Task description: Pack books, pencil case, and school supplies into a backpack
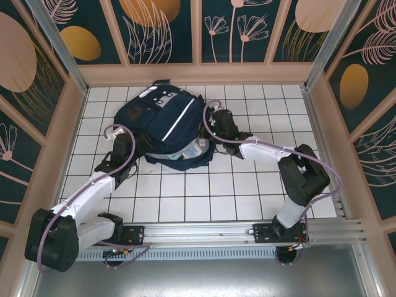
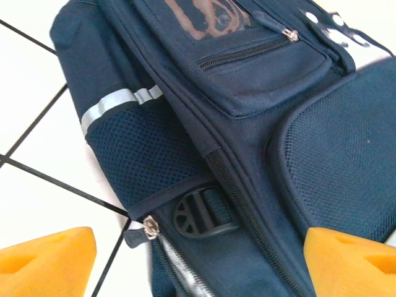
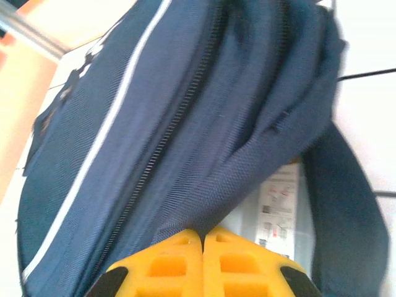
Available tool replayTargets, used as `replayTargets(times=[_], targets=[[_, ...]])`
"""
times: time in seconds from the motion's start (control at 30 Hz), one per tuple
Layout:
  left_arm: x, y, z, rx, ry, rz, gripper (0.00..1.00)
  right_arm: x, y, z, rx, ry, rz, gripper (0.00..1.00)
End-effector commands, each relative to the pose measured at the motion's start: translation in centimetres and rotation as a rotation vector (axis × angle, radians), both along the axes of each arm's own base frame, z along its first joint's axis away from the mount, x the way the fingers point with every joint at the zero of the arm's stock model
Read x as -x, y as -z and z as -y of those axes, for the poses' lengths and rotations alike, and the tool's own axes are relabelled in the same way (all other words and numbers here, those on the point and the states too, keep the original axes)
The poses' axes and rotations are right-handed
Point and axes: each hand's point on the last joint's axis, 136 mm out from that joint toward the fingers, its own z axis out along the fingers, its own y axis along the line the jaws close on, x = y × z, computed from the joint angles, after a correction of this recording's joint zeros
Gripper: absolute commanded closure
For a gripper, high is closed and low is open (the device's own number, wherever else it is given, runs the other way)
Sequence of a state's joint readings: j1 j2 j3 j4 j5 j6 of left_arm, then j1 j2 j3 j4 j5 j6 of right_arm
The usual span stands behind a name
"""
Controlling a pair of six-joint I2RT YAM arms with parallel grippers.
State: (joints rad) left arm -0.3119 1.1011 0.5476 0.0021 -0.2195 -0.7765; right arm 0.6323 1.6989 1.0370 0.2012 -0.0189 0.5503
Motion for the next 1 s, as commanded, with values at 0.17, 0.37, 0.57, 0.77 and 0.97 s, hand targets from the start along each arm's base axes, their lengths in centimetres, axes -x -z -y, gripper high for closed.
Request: replayTargets(times=[0.17, 0.37, 0.57, 0.77, 0.97], targets=[[-0.7, 0.5, 1.5, 0.055, 0.068, 0.024, 0.2, -3.2, -1.5, 3.0, 0.096, 0.031, 0.064, 0.65], [-1.6, 1.5, -0.5, 0.1, 0.015, 0.008, 0.31, 0.0, -3.7, 3.3, 0.111, 0.048, 0.136, 0.54], [-2.5, 3.8, -0.9, 0.185, -0.01, -0.008, 0.34, 5.6, -4.9, -1.0, 0.155, -0.016, 0.219, 0.52], [-3.0, 6.1, -2.4, 0.332, -0.059, -0.001, 0.37, 10.6, -3.3, -8.4, 0.101, -0.224, 0.23, 0.51], [-3.5, 6.8, -2.7, 0.394, -0.059, 0.006, 0.42, 13.1, -0.8, -15.3, 0.088, -0.38, 0.21, 0.55]])
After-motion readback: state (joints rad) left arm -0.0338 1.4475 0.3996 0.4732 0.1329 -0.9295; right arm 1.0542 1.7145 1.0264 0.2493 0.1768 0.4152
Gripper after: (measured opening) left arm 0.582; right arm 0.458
